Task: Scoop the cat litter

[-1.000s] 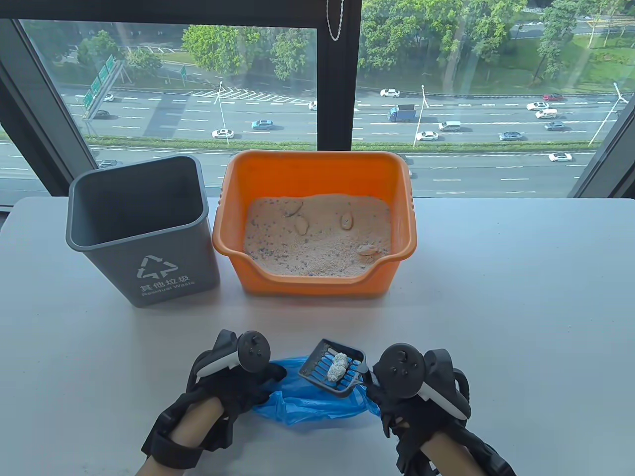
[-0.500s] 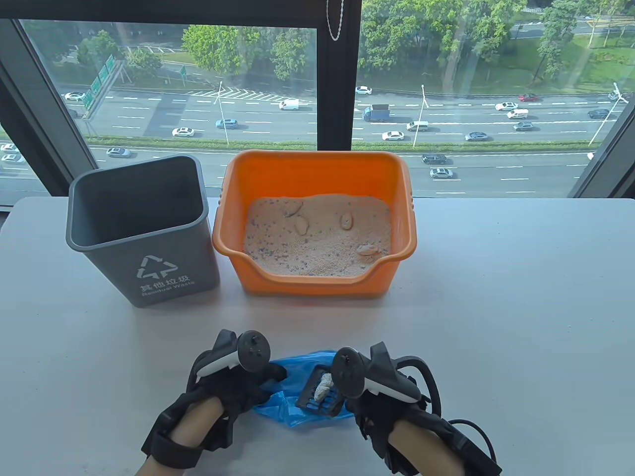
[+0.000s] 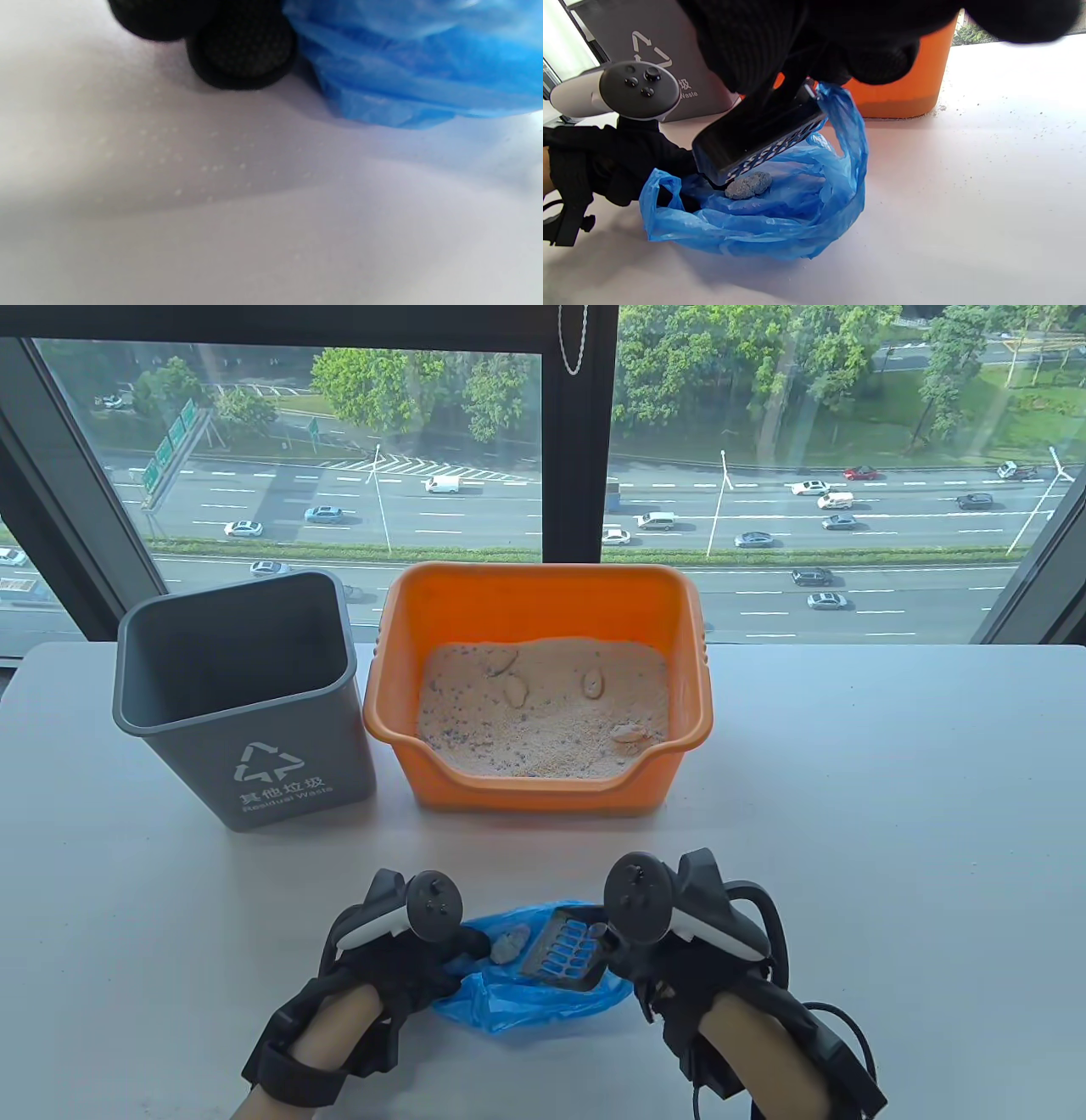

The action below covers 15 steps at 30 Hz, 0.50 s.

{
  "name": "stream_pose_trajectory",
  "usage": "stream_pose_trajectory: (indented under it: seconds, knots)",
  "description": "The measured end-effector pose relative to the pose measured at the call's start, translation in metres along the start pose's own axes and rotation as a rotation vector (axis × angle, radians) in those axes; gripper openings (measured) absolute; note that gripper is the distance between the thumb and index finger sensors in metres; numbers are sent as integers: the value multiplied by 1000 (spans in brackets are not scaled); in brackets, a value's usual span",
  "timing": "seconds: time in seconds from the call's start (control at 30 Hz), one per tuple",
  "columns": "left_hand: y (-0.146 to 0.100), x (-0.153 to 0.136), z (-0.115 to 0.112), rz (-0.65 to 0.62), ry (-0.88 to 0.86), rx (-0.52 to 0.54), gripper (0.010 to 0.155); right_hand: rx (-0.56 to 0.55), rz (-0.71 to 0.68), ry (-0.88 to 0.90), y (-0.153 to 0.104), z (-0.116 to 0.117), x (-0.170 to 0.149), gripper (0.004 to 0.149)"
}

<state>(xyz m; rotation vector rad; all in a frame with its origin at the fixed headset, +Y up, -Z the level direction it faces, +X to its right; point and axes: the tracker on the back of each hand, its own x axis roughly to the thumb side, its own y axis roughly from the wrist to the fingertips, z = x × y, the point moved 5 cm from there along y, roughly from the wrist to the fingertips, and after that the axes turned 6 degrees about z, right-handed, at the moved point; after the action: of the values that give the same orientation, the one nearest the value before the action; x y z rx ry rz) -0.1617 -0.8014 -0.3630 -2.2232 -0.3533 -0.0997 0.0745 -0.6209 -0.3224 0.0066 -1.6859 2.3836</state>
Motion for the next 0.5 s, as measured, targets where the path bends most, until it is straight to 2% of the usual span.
stream_pose_trajectory:
  seconds: [0.17, 0.23, 0.33, 0.5]
  knots:
    - [0, 0, 0, 2, -3, 0, 60, -148, 48, 65, 18, -41, 4, 55]
    - [0, 0, 0, 2, -1, 1, 60, -224, 141, 73, 36, -54, 5, 56]
    - [0, 0, 0, 2, -1, 1, 60, -287, 269, 60, 62, -63, 6, 58]
    - [-1, 0, -1, -2, -6, 1, 60, -260, 473, 83, 116, -59, 16, 58]
